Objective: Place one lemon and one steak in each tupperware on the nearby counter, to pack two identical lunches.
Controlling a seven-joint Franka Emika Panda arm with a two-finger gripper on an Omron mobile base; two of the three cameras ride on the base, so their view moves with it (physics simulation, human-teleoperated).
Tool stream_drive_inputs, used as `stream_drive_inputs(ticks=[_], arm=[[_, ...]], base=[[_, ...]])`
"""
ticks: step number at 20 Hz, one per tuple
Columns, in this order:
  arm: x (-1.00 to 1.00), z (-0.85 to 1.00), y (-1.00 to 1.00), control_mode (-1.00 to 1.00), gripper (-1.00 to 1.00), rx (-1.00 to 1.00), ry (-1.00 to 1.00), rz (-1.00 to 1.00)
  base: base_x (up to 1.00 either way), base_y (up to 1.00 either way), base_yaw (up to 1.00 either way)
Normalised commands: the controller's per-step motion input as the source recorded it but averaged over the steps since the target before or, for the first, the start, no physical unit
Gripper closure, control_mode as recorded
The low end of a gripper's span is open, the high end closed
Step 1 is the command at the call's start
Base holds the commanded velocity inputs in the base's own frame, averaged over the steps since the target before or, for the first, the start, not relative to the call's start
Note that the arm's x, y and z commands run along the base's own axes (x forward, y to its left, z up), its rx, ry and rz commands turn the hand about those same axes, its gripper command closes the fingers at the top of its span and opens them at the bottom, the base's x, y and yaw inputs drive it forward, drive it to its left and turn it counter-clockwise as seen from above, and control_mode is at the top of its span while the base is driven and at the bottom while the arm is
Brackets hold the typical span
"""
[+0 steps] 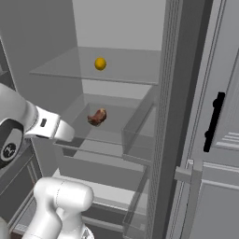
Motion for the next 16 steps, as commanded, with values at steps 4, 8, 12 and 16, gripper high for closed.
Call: stream_drive_inputs(ticks=[4, 8, 12, 16], arm=[[0.52, -0.06, 0.38, -1.0, -1.0, 0.02, 0.0, 0.0], [0.66, -0.29, 0.19, -1.0, -1.0, 0.0, -0.01, 0.01], [0.59, -0.52, 0.03, -1.0, -1.0, 0.0, -0.09, 0.09], [0.7, -0.29, 0.01, -1.0, -1.0, 0.0, -0.01, 0.07]], base=[[0.0, 0.0, 0.0], [0.0, 0.0, 0.0], [0.0, 0.0, 0.0], [0.0, 0.0, 0.0]])
